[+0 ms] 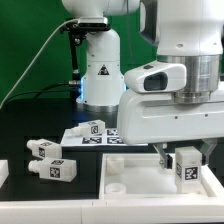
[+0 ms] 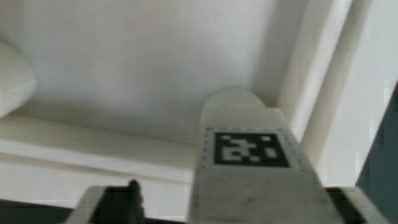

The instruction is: Assemble one leg

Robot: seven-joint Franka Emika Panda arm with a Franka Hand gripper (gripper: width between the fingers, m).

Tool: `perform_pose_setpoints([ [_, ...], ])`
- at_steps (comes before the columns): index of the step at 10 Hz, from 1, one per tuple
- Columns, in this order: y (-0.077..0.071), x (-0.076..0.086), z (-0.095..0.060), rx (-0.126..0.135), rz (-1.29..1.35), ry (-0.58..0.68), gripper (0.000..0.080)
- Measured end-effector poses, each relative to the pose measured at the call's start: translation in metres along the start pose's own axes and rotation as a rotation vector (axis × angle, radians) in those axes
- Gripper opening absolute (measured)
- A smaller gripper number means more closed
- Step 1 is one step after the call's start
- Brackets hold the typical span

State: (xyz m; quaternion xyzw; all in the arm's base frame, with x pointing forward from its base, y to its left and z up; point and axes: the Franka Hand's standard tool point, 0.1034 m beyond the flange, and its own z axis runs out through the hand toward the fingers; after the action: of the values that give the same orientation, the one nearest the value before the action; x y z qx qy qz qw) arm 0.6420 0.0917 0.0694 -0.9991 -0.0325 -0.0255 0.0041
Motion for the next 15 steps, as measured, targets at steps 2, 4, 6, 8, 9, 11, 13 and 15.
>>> perform_pose_setpoints([
  [2, -0.0037, 0.0005, 0.0000, 0.000, 0.191, 0.007, 0.0285],
  [4, -0.0056, 0.0005, 0.0005, 0.003, 0.440, 0.012, 0.0285],
  [6, -0.0063, 0.0007, 0.0009, 0.011, 0.693, 0.018, 0.0285],
  [8, -0.0068, 0.0006, 0.0011, 0.031, 0.945, 0.012, 0.0285],
  [9, -0.0077, 0.0004, 0.0012, 0.037, 1.063, 0.006, 0.0285],
  [11, -0.0079, 0.0002, 0.0011, 0.046, 1.221, -0.002, 0.0285],
  [13, -0.0090, 0.0001, 0.0011, 0.047, 1.282, -0.005, 0.0285],
  [15, -0.0098, 0.0000, 0.0012, 0.049, 1.394, -0.009, 0.0285],
])
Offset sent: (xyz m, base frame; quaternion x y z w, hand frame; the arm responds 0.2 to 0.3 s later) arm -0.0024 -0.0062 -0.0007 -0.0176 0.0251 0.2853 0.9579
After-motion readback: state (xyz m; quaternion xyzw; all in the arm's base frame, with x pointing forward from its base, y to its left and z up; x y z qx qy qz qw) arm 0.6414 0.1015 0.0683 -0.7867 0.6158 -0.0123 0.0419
